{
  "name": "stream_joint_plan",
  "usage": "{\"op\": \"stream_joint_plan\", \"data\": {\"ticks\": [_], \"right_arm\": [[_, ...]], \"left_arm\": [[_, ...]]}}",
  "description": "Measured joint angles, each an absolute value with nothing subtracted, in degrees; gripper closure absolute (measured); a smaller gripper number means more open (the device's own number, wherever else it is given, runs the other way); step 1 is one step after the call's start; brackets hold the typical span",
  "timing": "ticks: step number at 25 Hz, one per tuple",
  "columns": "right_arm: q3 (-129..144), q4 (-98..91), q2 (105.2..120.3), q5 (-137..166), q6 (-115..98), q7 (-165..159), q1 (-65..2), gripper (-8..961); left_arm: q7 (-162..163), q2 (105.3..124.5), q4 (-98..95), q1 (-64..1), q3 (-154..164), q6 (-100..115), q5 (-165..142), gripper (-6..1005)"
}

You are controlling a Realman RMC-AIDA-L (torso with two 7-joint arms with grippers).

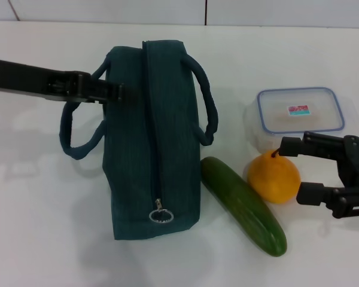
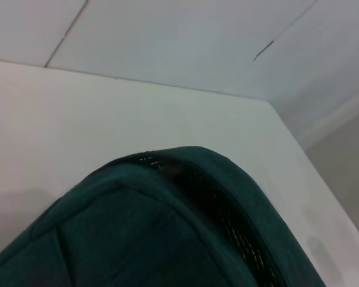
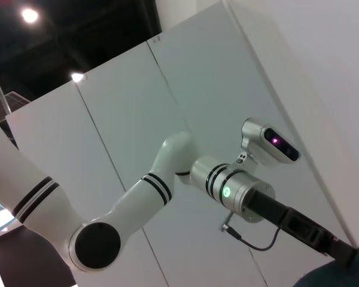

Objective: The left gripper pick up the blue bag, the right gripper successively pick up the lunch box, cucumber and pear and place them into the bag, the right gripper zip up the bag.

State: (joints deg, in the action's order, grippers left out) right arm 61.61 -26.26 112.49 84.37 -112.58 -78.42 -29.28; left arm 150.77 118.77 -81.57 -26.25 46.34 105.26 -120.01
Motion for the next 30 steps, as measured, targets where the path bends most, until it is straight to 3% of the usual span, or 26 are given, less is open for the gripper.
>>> {"op": "stream_joint_plan", "data": {"ticks": [4, 10, 15, 20, 23, 30], "right_arm": [[61.61, -26.28, 112.43, 84.37, -112.58, -78.36, -28.45, 95], [61.52, -26.24, 112.43, 84.37, -112.58, -78.33, -27.3, 95], [61.5, -26.15, 112.32, 84.38, -112.59, -78.24, -26.03, 95], [60.6, -26.0, 112.44, 83.98, -112.62, -78.16, -24.8, 95], [58.4, -25.51, 113.26, 83.75, -112.85, -78.15, -23.99, 95], [45.68, -19.75, 114.59, 83.51, -112.53, -78.8, -22.31, 95]], "left_arm": [[151.7, 118.4, -81.44, -27.62, 46.65, 105.3, -120.73, 291], [150.35, 117.84, -80.76, -28.54, 46.73, 105.49, -120.77, 454], [150.34, 117.26, -78.84, -29.33, 47.33, 105.44, -120.8, 686], [150.41, 117.06, -78.43, -29.46, 47.37, 105.18, -120.84, 834], [150.77, 117.07, -78.4, -29.55, 47.38, 105.14, -120.86, 922], [151.49, 117.25, -77.56, -29.96, 47.19, 105.11, -120.86, 943]]}}
